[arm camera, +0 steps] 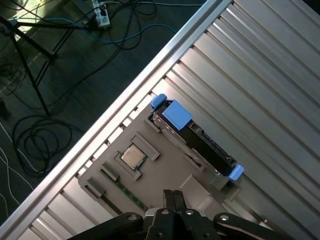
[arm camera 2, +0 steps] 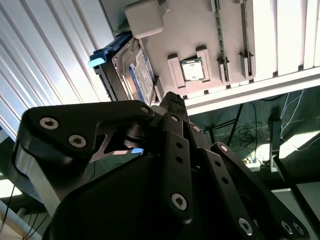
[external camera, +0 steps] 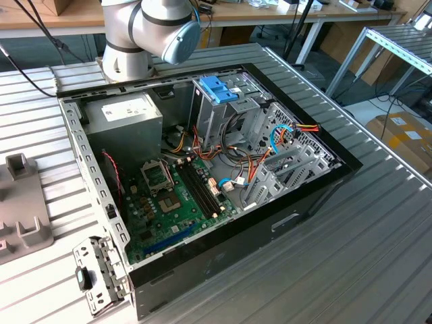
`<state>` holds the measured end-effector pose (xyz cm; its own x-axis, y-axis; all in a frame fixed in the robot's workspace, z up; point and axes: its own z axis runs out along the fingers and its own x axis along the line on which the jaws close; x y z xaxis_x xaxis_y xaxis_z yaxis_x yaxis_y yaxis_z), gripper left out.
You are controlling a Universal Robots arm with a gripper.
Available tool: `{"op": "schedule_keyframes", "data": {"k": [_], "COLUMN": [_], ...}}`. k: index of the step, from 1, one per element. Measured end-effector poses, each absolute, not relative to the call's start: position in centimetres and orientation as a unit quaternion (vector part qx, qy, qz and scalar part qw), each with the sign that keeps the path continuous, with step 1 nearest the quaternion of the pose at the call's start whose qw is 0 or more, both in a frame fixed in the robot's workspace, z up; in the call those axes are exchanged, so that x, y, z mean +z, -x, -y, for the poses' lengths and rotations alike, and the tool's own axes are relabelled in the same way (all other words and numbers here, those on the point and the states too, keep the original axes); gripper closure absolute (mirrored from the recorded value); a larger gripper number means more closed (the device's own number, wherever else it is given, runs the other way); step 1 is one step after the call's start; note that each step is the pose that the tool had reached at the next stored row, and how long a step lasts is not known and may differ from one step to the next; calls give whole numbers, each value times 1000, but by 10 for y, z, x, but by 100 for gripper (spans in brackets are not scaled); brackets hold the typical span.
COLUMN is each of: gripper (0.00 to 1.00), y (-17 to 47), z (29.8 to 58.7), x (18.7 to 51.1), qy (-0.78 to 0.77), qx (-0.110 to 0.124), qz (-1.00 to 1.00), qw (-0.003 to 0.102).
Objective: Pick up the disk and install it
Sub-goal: 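Pick up the disk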
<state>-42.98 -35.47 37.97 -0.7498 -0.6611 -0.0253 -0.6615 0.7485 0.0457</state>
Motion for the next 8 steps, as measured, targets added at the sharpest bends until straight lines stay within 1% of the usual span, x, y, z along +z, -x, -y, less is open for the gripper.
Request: {"op": "schedule_keyframes", "data": {"k": [8], "gripper": [89], "y": [430], "z": [355], "x": [380], "qy": [358], "qx": [26], "qz": [-934], "qw": [4]}}
